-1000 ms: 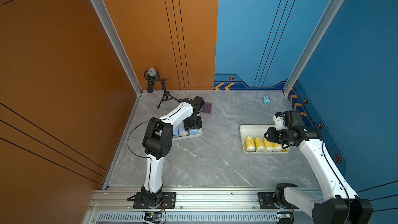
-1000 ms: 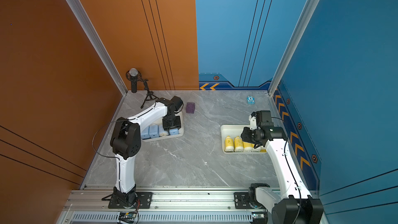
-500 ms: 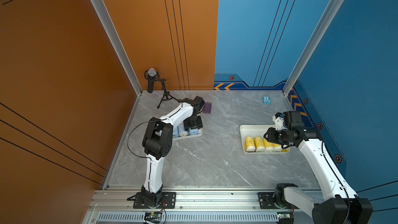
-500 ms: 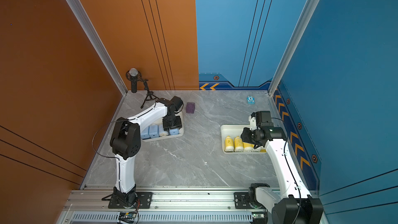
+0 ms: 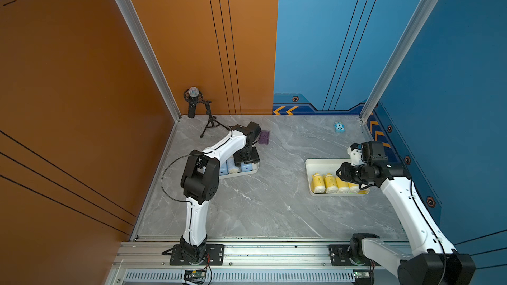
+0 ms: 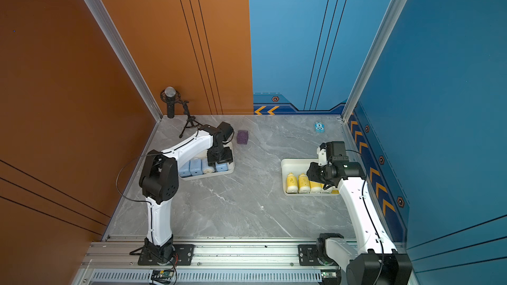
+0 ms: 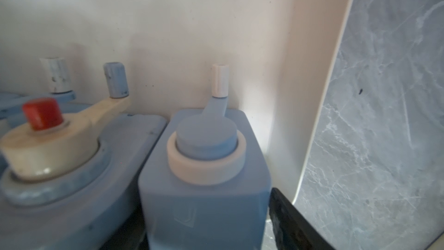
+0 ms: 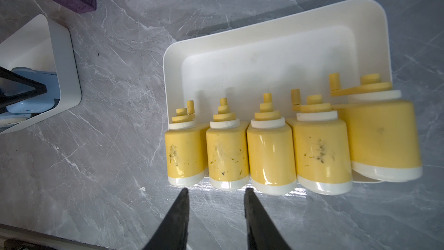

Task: Place the pencil sharpeners by color into the storage box
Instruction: Place the pencil sharpener in the storage box, then reset both arms

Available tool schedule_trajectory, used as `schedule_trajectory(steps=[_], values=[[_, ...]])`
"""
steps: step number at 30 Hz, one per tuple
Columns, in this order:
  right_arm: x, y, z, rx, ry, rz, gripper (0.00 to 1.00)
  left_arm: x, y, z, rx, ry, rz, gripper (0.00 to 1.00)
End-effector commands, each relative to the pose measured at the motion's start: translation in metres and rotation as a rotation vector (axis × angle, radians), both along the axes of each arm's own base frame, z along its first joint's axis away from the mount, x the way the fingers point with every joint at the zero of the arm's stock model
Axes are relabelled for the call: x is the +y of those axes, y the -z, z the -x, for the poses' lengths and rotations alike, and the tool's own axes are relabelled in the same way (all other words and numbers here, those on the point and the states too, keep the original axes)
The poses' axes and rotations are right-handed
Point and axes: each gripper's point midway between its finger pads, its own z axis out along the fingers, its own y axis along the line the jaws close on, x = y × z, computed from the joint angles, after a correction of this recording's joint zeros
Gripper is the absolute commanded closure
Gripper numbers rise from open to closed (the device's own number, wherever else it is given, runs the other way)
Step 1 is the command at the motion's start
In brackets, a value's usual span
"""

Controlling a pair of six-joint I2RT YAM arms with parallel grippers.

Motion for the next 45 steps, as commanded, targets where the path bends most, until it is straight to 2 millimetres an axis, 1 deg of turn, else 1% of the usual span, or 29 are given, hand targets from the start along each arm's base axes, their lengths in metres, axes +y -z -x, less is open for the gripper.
schedule_trajectory(steps=[1, 7, 11, 14, 17, 20, 21, 22, 24, 27, 30, 34, 35, 37, 38, 39, 42, 45], values=[[0.004, -0.005, 0.001, -0.022, -0.004, -0.021, 0.6, 0.005, -0.022, 0.007, -0.032, -0.006, -0.002, 0.26], [0.005, -0.007, 0.001, -0.029, -0.005, -0.024, 0.61, 0.009, -0.034, 0.009, -0.061, -0.014, -0.002, 0.25], [0.004, -0.008, 0.001, -0.033, -0.003, -0.025, 0.6, 0.011, -0.048, 0.009, -0.099, -0.014, 0.002, 0.24], [0.004, -0.008, 0.0, -0.034, 0.002, -0.028, 0.6, 0.014, -0.064, 0.007, -0.146, -0.01, -0.002, 0.23], [0.003, -0.008, -0.001, -0.032, 0.009, -0.025, 0.6, 0.022, -0.084, 0.004, -0.212, 0.003, -0.025, 0.19], [0.002, -0.006, -0.002, -0.028, 0.014, -0.018, 0.6, 0.033, -0.102, -0.001, -0.272, 0.024, -0.058, 0.12], [0.001, -0.006, -0.003, -0.028, 0.019, -0.017, 0.6, 0.037, -0.109, -0.002, -0.29, 0.028, -0.065, 0.08], [0.001, -0.006, -0.004, -0.027, 0.022, -0.014, 0.6, 0.041, -0.113, -0.003, -0.304, 0.036, -0.07, 0.06], [-0.001, -0.005, -0.007, -0.028, 0.031, -0.009, 0.6, 0.05, -0.119, -0.006, -0.327, 0.04, -0.071, 0.05], [-0.004, -0.004, -0.013, -0.036, 0.046, 0.001, 0.6, 0.066, -0.123, -0.01, -0.358, 0.033, -0.056, 0.01], [-0.006, -0.003, -0.021, -0.046, 0.058, 0.01, 0.58, 0.09, -0.119, -0.013, -0.382, 0.013, -0.057, 0.01], [-0.013, -0.007, -0.032, -0.065, 0.077, 0.043, 0.47, 0.122, -0.106, -0.019, -0.405, -0.04, -0.025, 0.01], [-0.014, -0.009, -0.036, -0.074, 0.081, 0.049, 0.4, 0.131, -0.104, -0.02, -0.415, -0.056, -0.021, 0.02], [-0.016, -0.011, -0.044, -0.091, 0.089, 0.05, 0.25, 0.147, -0.1, -0.021, -0.436, -0.079, -0.019, 0.01], [-0.016, -0.011, -0.048, -0.096, 0.093, 0.05, 0.03, 0.155, -0.099, -0.021, -0.448, -0.084, -0.023, 0.01], [-0.017, -0.012, -0.052, -0.102, 0.101, 0.05, 0.0, 0.161, -0.098, -0.021, -0.463, -0.086, -0.031, 0.02], [-0.021, -0.014, -0.065, -0.117, 0.12, 0.063, 0.0, 0.183, -0.1, -0.02, -0.515, -0.099, -0.079, 0.02], [-0.027, -0.016, -0.077, -0.162, 0.14, 0.092, 0.0, 0.199, -0.101, -0.021, -0.572, -0.101, -0.13, 0.02]])
